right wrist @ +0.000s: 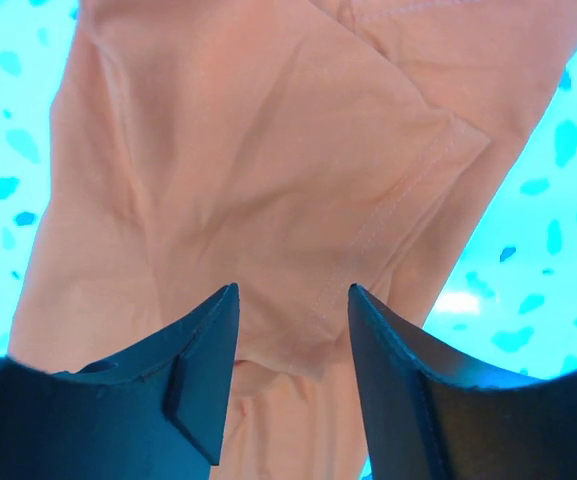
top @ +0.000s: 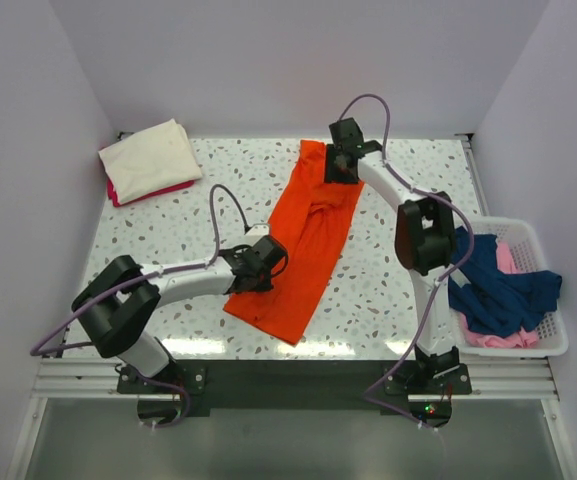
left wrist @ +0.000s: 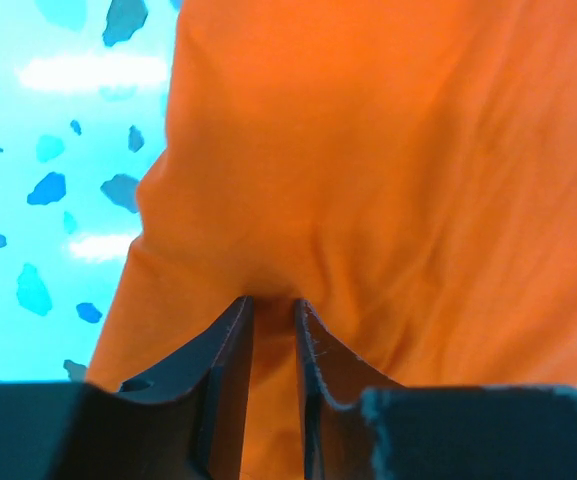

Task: Fold and stack the t-shirts
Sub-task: Fold the tshirt

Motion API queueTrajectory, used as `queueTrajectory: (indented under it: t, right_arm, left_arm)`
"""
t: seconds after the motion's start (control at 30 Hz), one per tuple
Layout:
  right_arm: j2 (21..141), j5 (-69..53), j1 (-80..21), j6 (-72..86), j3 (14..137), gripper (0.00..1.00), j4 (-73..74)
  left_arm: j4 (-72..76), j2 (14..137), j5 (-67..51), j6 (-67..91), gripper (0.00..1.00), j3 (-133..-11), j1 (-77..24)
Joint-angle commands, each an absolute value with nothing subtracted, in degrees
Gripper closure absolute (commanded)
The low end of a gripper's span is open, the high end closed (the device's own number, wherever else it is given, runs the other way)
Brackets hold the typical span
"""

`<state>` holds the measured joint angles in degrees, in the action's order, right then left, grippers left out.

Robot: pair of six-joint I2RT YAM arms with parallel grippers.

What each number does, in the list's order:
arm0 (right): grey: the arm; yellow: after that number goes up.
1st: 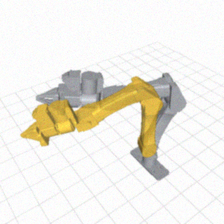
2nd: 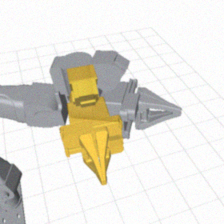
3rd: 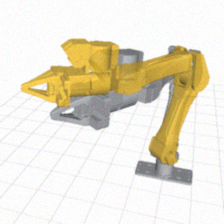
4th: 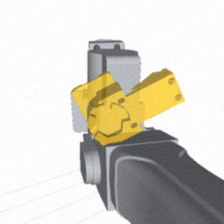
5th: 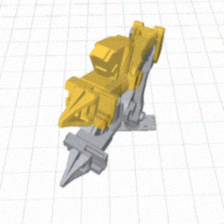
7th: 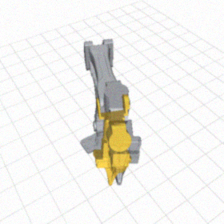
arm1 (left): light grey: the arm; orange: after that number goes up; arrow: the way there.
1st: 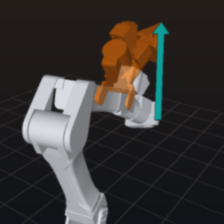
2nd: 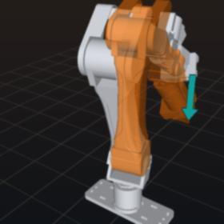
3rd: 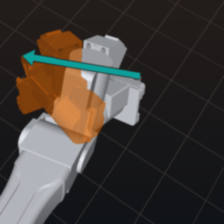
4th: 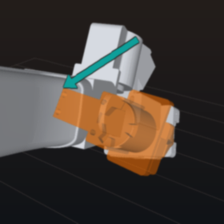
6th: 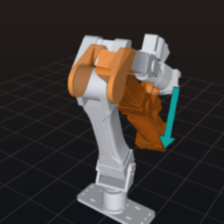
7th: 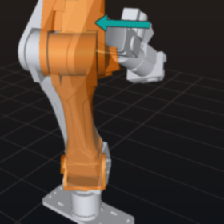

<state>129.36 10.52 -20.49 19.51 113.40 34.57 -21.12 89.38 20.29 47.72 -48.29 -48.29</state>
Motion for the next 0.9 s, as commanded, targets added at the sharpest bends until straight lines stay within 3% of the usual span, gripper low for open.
queueTrajectory:
  t: [0.0,0.13,0.4,0.87]
  right_arm:
    - [129.9,12.4,-19.4,23.0,112.3,0.53,36.9]
    - [133.9,12.5,-18.5,22.8,114.2,0.59,38.7]
    - [141.9,10.2,-16.3,20.1,120.7,0.62,38.8]
    - [147.9,4.0,-14.9,14.2,130.2,0.56,33.5]
  left_arm:
    - [-23.0,90.8,23.5,46.3,0.73,-46.2,-48.4]
    - [-23.0,91.0,22.9,47.3,0.76,-42.5,-48.5]
    - [-20.4,86.7,17.0,50.5,0.78,-36.4,-50.5]
    - [-11.4,95.3,8.4,55.5,0.78,-41.7,-58.0]
